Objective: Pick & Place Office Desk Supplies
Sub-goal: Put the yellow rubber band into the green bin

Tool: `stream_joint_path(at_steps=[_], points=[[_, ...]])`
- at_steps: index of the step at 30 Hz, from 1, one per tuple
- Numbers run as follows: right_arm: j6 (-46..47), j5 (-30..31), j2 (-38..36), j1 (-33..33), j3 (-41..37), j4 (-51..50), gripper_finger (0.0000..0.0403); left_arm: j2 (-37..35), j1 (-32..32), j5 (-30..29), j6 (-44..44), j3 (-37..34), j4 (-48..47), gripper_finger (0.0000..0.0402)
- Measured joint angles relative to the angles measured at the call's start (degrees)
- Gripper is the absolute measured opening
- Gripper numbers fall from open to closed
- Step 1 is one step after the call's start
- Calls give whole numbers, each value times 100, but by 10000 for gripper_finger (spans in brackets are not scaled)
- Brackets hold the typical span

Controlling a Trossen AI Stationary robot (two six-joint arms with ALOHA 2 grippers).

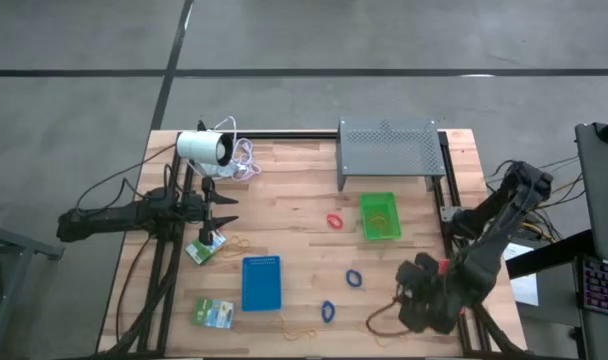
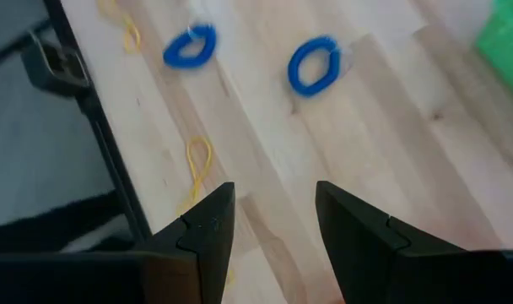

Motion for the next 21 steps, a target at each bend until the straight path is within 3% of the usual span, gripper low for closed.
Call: stream_joint_path(at_steps=[7,14,21], points=[[-9,-29,726,370,0,515,164,0,0,2,0,0,0,212],[-16,-625,1337,581,0,977,164,0,0,1,-1,0,0,212],[-27,-612,1700,916,0,1563,164,0,2,0,0,0,0,212]])
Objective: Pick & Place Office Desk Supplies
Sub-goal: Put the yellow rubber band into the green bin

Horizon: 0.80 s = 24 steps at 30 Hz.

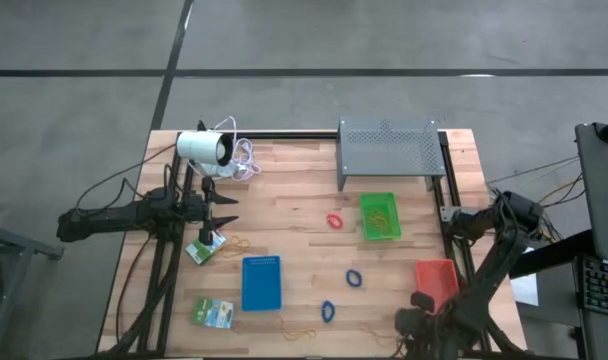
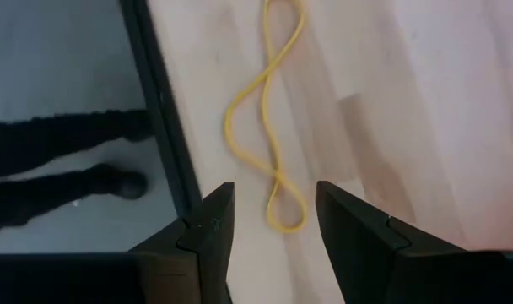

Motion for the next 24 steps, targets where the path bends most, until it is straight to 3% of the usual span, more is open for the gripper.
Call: stream_joint_path(at_steps=[24], points=[[-311,203,1023,149,3,427,164,1,-2,0,0,1,0,212]])
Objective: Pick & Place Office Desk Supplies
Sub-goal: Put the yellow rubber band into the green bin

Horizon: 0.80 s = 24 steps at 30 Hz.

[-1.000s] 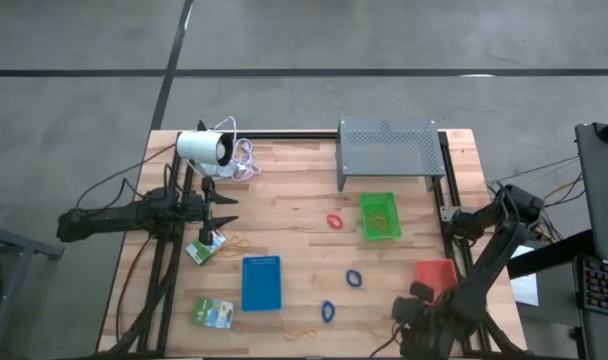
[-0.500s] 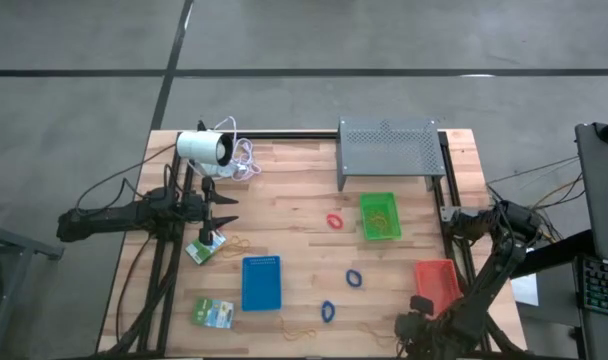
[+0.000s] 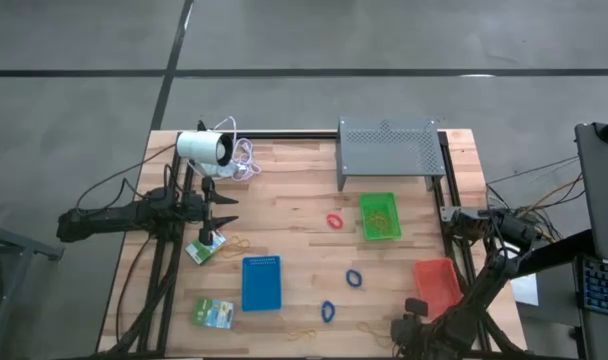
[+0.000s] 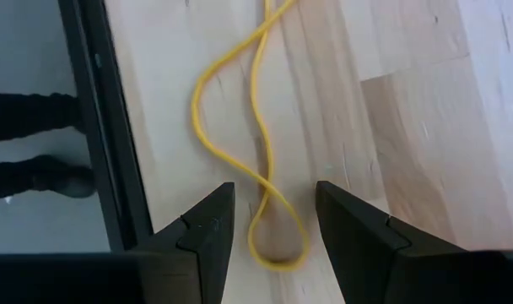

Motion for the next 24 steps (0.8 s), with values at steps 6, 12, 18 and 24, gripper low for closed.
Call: stream_joint_path(at_steps=[6,12,18,24], points=[[-51,72,209,-9,25,52,164,-1,1,1,-1,1,0,212],[-49,16,197,-11,19,74,162,-1,1,1,-2,0,0,212],[-47,7,186,-17,8,40,125,-1,0,0,-2,-1,0,212],[-32,5,190,-20,4,25,65,-1,2,1,0,0,0,212]])
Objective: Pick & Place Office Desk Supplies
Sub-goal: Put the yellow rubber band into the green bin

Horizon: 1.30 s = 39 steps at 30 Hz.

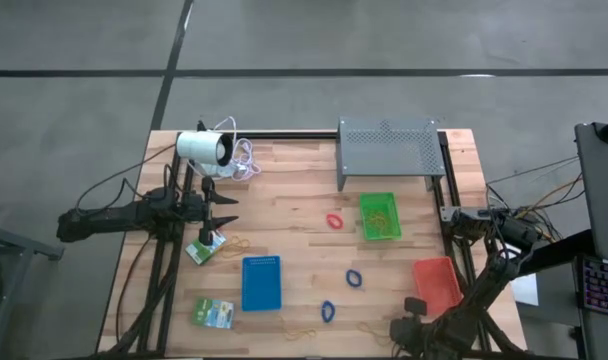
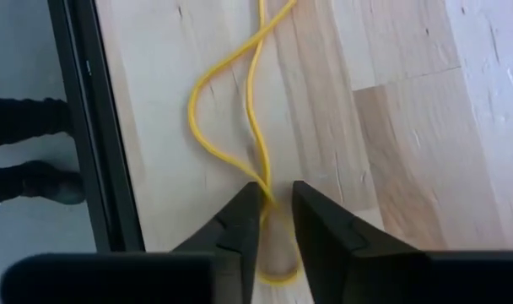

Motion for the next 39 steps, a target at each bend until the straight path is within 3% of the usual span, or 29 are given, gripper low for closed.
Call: stream_joint_path(at_steps=[7,20,39], points=[[8,-20,2,-8,0,58,11,0,-2,1,0,0,0,212],[157,-37,-330,-35,-24,-115,8,0,0,-1,-1,1,0,212],[84,95,-1920,-46,-15,-902,8,0,0,-1,0,0,0,212]])
